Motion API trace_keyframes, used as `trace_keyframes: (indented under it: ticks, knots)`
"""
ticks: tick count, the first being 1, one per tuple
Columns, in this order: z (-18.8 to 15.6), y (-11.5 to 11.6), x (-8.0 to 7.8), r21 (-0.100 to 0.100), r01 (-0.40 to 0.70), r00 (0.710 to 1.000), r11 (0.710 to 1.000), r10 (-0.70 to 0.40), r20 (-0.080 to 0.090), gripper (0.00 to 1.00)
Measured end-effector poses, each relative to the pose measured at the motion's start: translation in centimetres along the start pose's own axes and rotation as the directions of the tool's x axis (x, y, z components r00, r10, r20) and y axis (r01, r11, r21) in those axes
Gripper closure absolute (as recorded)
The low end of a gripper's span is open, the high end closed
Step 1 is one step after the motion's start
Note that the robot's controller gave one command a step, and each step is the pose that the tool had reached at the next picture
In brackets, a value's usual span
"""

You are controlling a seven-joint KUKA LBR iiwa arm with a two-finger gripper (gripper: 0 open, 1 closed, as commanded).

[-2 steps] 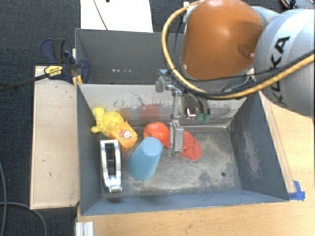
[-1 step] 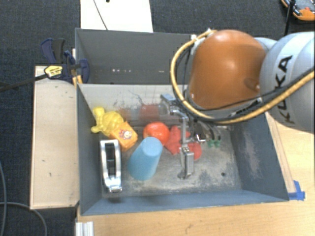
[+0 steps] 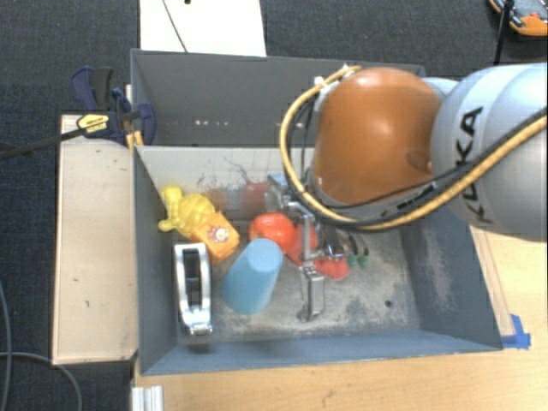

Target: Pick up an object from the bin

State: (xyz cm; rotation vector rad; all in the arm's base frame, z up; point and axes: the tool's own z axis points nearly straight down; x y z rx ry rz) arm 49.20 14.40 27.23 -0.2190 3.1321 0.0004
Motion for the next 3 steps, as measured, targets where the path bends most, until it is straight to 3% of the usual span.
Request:
trace_keyframes:
  ticks: [1,2,3]
  knots:
    - [0.5,0.0,-1.3,-0.003,-0.128,0.992,0.992,0.128,0.002,0.00]
    - [1.5,-3.5,-3.4,-0.002,-0.150,0.989,0.989,0.150,0.005,0.00]
    - [3.6,-3.2,-6.2,-0.002,-0.222,0.975,0.975,0.222,0.007,0.00]
